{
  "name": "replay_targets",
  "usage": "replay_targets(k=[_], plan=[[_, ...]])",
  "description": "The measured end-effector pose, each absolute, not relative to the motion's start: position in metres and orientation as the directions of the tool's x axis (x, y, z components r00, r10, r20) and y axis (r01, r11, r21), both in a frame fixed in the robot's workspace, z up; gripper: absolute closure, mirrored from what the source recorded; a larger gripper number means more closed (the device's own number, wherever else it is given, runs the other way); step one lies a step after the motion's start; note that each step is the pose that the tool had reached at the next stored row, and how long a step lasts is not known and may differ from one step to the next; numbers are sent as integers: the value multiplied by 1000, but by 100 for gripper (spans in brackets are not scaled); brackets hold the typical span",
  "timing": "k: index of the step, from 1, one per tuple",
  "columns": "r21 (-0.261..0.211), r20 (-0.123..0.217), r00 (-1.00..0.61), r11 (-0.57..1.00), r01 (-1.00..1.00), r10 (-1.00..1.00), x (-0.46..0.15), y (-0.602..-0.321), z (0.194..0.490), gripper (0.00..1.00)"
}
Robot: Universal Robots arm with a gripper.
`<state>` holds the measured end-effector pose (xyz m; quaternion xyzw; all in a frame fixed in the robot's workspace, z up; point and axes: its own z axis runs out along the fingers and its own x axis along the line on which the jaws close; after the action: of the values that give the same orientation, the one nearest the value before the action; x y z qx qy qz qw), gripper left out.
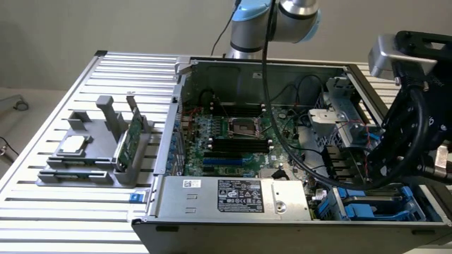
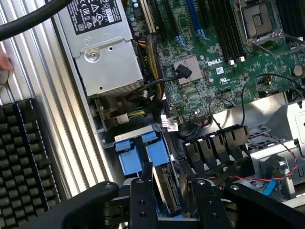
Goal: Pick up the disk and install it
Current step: 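Insert the first disk wire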
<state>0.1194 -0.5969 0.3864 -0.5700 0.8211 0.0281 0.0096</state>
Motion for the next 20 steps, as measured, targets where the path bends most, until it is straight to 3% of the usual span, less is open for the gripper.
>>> replay_targets(k=[20], plan=[[35,-48,-660,659,-751,-750,119,-597,383,64]])
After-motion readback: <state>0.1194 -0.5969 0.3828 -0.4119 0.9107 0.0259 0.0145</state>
